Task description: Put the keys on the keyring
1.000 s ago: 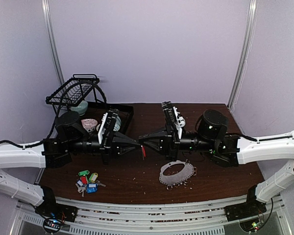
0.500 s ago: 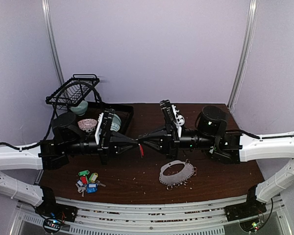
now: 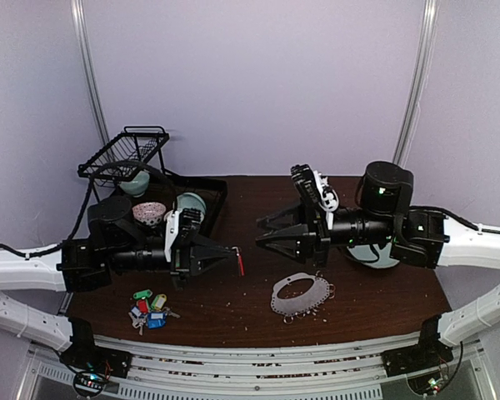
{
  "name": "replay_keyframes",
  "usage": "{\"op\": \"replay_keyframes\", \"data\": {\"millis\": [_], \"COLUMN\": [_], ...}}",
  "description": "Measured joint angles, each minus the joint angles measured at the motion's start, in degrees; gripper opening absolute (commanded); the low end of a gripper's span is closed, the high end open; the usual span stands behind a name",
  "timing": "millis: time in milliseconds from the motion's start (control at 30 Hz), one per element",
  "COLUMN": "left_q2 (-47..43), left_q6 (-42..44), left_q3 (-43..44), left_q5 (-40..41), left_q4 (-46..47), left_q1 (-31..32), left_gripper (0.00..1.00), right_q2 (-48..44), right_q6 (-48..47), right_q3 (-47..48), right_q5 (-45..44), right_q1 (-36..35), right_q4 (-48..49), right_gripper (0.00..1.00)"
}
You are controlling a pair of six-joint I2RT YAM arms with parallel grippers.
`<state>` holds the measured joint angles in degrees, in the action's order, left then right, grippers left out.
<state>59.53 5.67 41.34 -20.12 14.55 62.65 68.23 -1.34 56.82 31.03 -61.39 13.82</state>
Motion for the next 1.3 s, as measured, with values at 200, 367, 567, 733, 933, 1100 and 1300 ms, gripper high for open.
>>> {"op": "replay_keyframes", "data": {"millis": [200,367,567,733,933,1100,1300], "left_q2": [-0.92,-1.57,-1.22,-1.01,-1.01,-1.01,-0.96], "left_q6": [6.56,8.55,9.33,9.38,9.33,9.31,9.22], "left_q3": [2.23,2.27,2.27,2.27,2.27,2.27,2.27], "left_q5": [1.95,2.62,2.6,2.47,2.16,1.95,1.73], "left_q4": [-2.16,-1.55,-0.33,0.79,1.16,1.62,1.66], "left_q1": [0.66,0.81,0.83,0.83,0.83,0.83,0.83], "left_gripper": [0.0,0.0,0.0,0.0,0.0,0.0,0.0], "right_q2": [2.08,2.89,4.44,6.27,6.58,7.3,7.45], "right_q6": [-4.87,-6.08,-6.49,-7.15,-7.54,-7.58,-7.61], "right_q3": [2.27,2.6,2.62,2.73,2.93,3.08,3.26], "right_q5": [-1.31,-1.01,-0.11,1.55,2.67,2.93,2.93], "right_q1": [-0.15,-0.31,-0.33,-0.33,-0.33,-0.35,-0.35], "right_q4": [-2.56,-1.81,0.76,1.62,3.04,3.43,3.5], "right_gripper": [0.31,0.27,0.25,0.19,0.1,0.11,0.0]}}
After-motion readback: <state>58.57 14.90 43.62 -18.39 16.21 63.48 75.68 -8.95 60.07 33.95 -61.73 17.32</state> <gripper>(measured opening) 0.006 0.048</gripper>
